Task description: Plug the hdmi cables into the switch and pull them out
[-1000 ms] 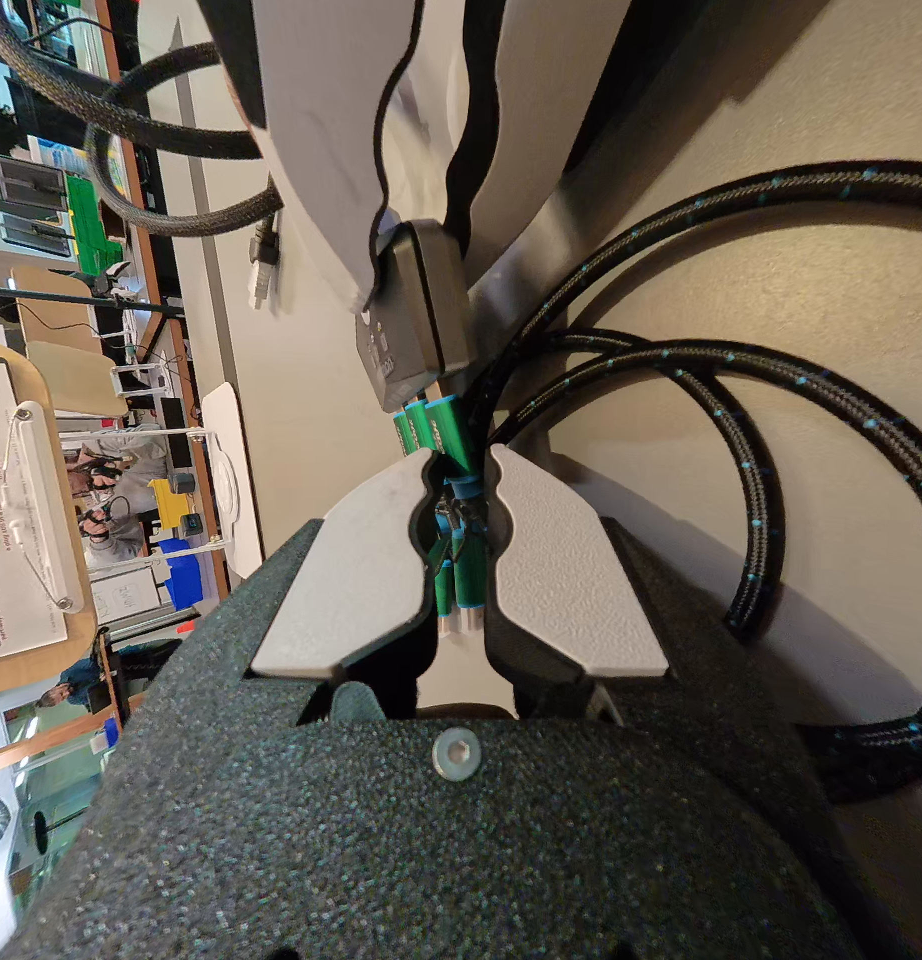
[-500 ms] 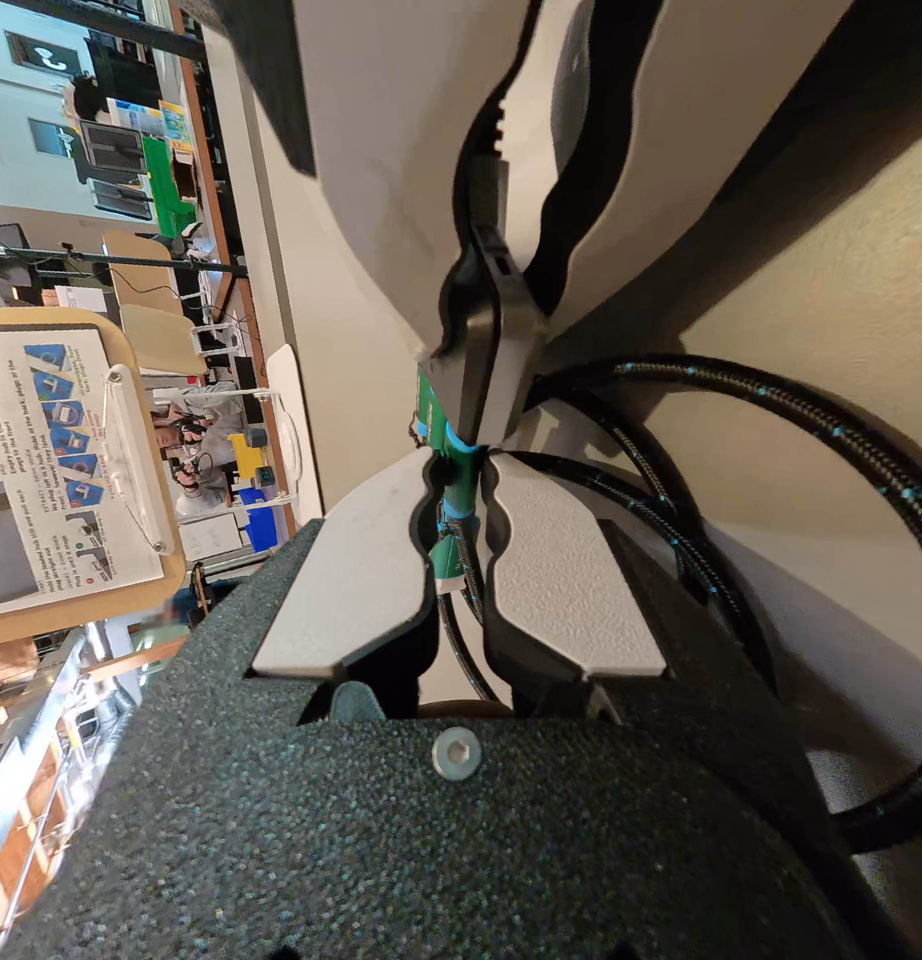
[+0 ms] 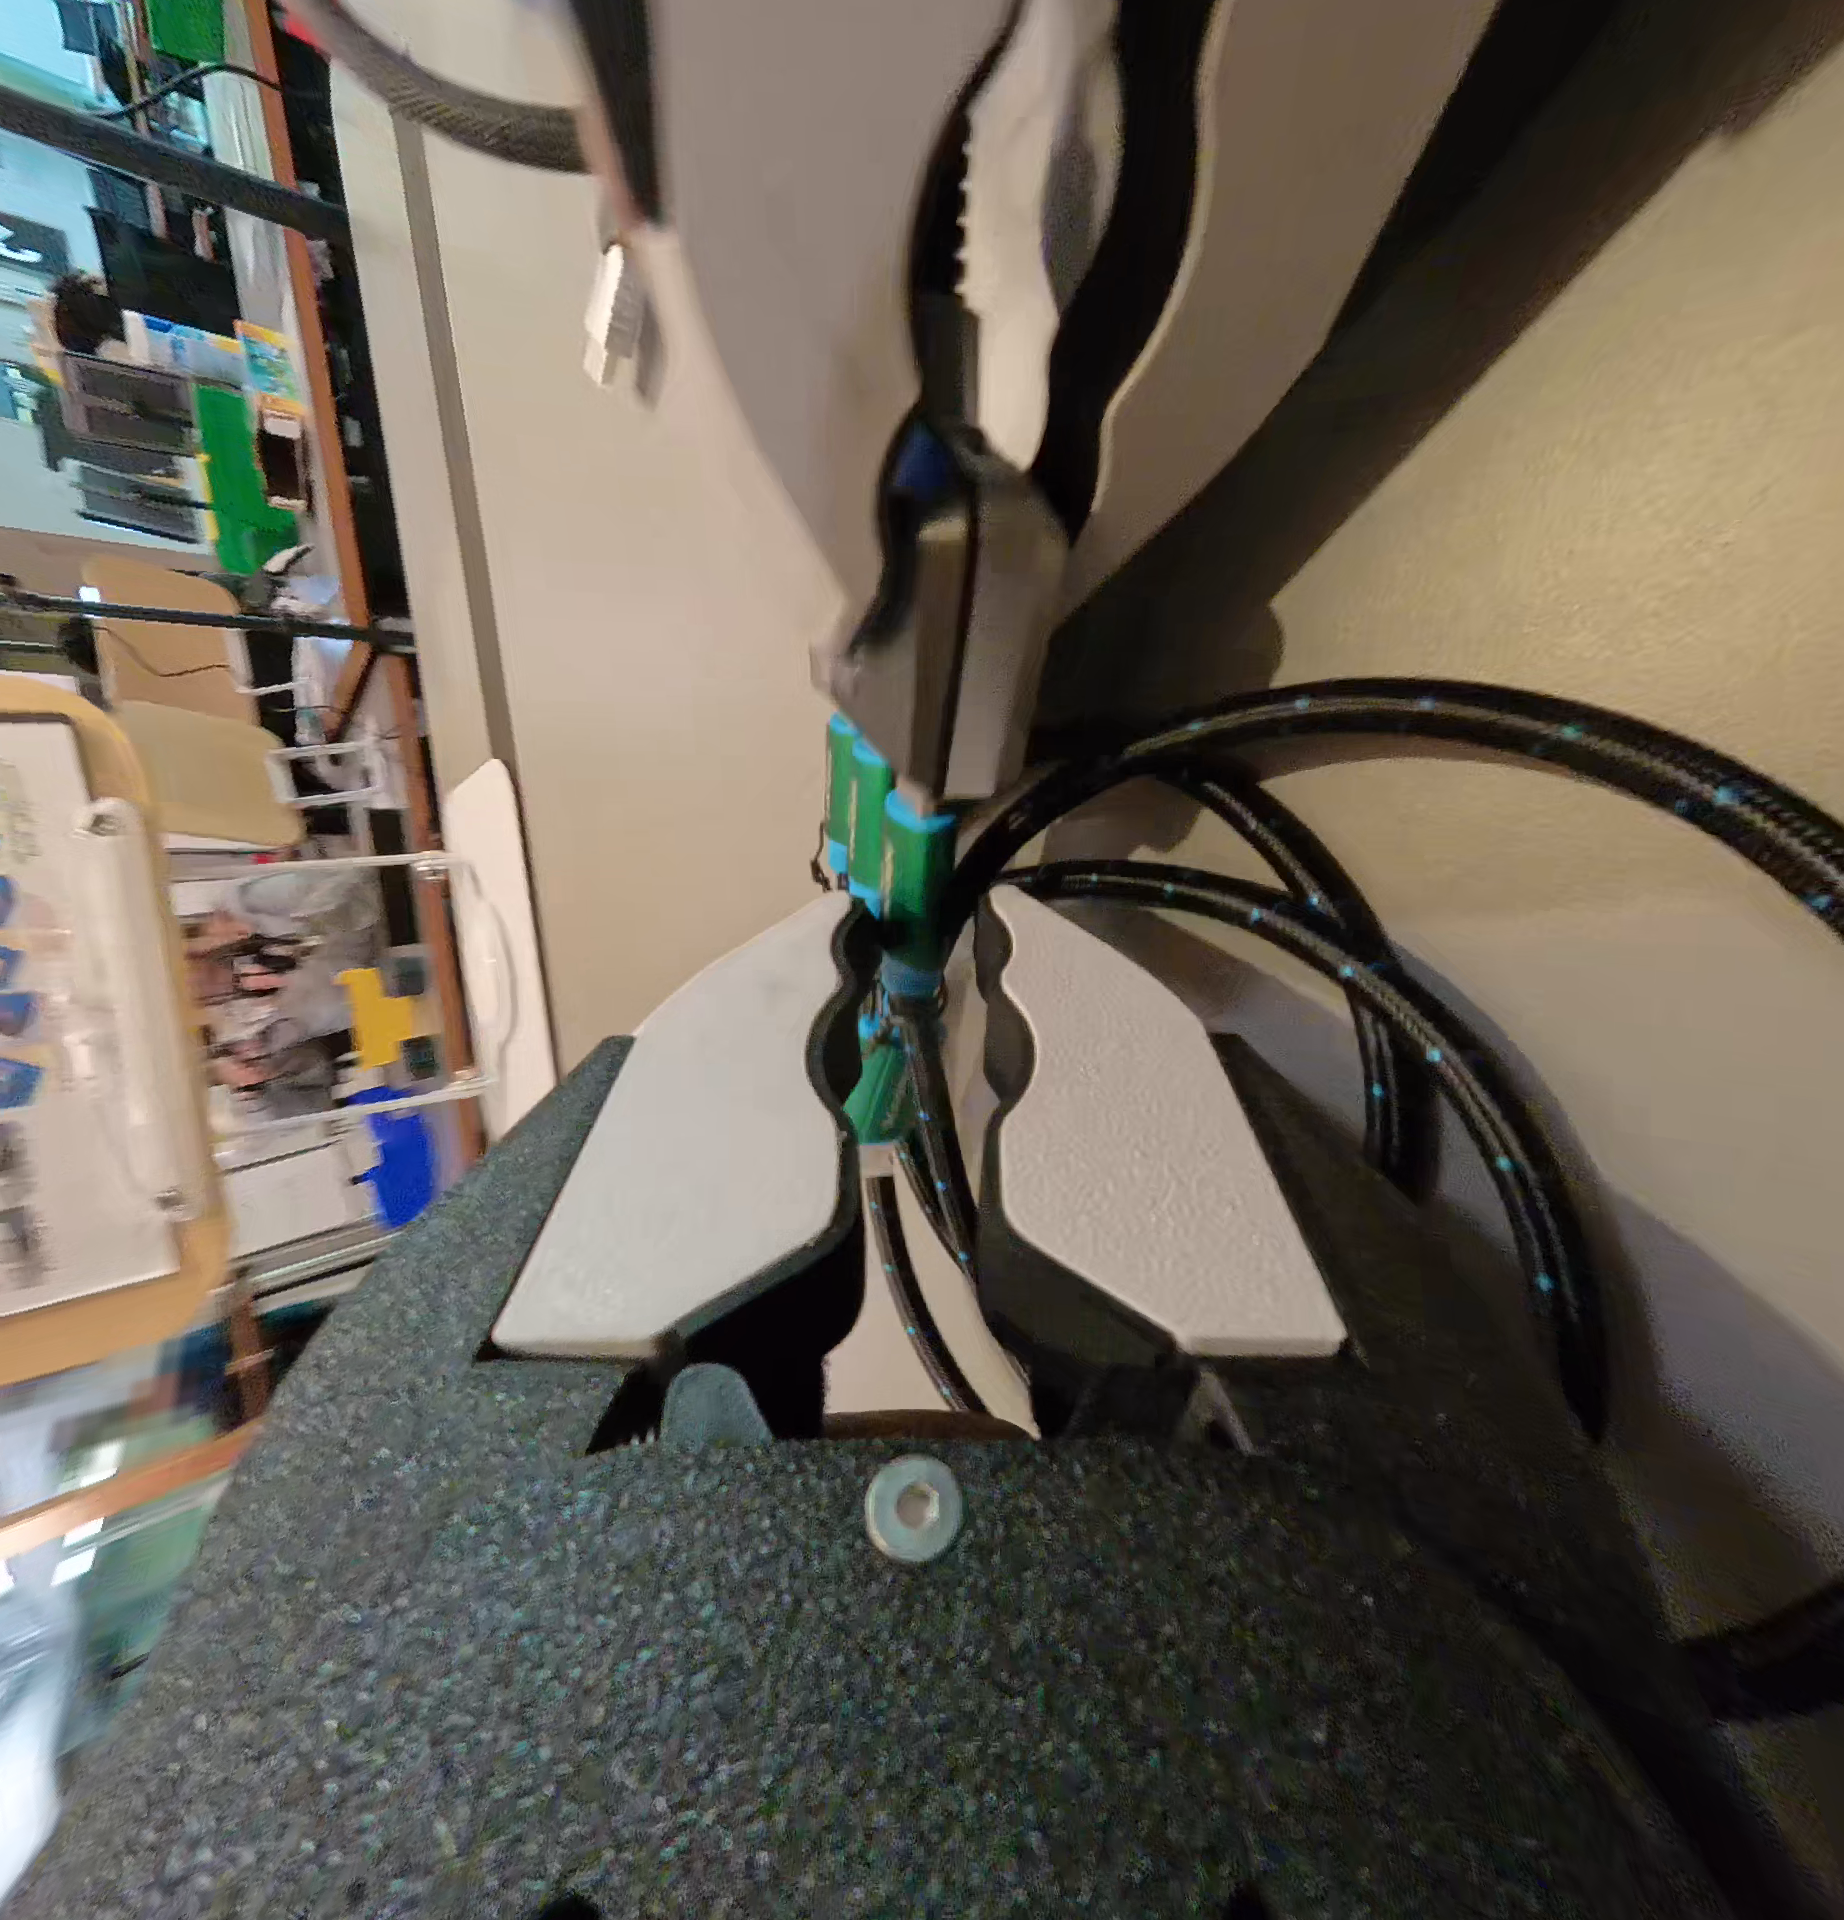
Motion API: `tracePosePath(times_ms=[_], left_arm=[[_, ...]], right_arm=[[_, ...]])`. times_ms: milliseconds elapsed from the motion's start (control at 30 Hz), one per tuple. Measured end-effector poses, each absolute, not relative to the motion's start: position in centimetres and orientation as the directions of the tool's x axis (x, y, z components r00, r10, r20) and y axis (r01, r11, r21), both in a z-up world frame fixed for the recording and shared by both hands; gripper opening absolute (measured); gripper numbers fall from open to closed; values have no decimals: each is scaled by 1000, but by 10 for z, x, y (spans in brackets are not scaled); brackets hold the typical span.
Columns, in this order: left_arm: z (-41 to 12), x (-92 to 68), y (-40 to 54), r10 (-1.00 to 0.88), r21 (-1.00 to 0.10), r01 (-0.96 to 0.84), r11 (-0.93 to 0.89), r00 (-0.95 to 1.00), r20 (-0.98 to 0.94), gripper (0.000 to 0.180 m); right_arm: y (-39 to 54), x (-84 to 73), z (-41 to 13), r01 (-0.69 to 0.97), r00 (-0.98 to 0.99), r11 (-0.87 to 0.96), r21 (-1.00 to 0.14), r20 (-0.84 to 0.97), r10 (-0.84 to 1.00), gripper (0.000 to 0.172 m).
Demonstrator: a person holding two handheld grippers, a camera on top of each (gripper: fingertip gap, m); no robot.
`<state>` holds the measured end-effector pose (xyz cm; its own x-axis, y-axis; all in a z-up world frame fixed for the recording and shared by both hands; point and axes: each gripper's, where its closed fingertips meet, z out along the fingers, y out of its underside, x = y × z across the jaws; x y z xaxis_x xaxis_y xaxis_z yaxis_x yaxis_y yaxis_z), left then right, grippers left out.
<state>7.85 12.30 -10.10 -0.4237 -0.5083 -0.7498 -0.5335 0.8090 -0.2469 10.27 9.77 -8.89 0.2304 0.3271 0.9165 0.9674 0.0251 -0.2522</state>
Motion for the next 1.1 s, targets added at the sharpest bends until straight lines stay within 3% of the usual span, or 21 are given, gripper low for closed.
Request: tracePosePath(times_ms=[100,200,300,500,567,767,1100], left_arm=[[-90,70,130,-654,-417,-533,736,-400,-642,27],[-86,60,127,-802,-602,-533,595,-439,-405,32],[-87,55,124,-838,-682,-519,515,-471,-275,34],[-97,43,107,-793,-720,-496,485,-596,-125,36],[-97,40,100,-774,-725,-486,488,-625,-102,27],[-109,34,92,-762,-680,-542,493,-647,-37,23],[-105,42,80,-750,-677,-524,516,-658,-63,13]], right_arm=[[96,104,-90,967,218,53,-249,918,331,21],[94,103,-89,964,217,76,-256,916,338,21],[91,100,-90,964,188,117,-240,921,341,21],[81,85,-90,953,130,216,-215,928,349,21],[77,80,-90,946,115,247,-211,929,352,21],[72,74,-91,937,94,285,-202,932,351,21],[74,86,-94,944,111,247,-217,917,383,21]])
